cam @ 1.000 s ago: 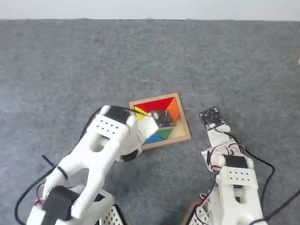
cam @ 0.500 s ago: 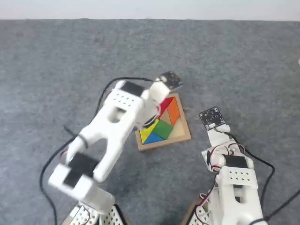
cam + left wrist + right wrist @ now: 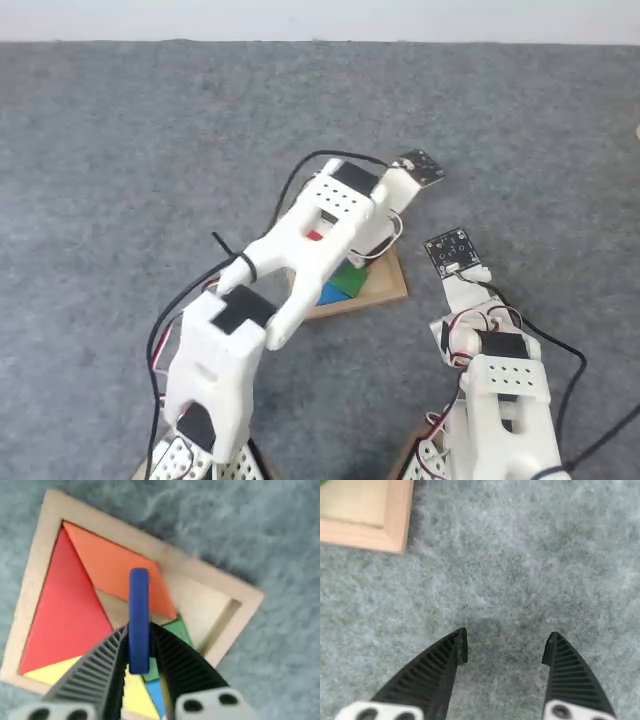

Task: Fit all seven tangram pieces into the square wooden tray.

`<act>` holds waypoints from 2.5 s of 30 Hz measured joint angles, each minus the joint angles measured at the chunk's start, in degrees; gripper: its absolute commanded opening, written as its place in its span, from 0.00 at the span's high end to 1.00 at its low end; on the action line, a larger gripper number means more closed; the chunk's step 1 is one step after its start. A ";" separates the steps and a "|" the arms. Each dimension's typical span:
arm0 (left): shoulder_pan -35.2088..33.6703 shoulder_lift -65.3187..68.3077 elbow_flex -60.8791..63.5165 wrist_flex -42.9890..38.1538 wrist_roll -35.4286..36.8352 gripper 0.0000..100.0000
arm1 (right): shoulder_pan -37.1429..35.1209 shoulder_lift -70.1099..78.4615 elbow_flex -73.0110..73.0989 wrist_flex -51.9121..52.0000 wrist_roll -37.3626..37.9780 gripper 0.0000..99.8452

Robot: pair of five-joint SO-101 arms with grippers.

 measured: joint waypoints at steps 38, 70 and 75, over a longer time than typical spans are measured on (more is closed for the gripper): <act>-7.38 -8.35 -0.70 4.13 -1.93 0.85 | 0.00 0.00 0.00 0.00 0.00 0.75; 3.78 -4.66 1.93 5.10 -0.97 0.85 | 0.00 0.00 0.00 0.00 0.00 0.75; 3.60 -4.66 4.31 2.81 -0.88 0.85 | 0.18 0.00 0.00 0.00 0.00 0.75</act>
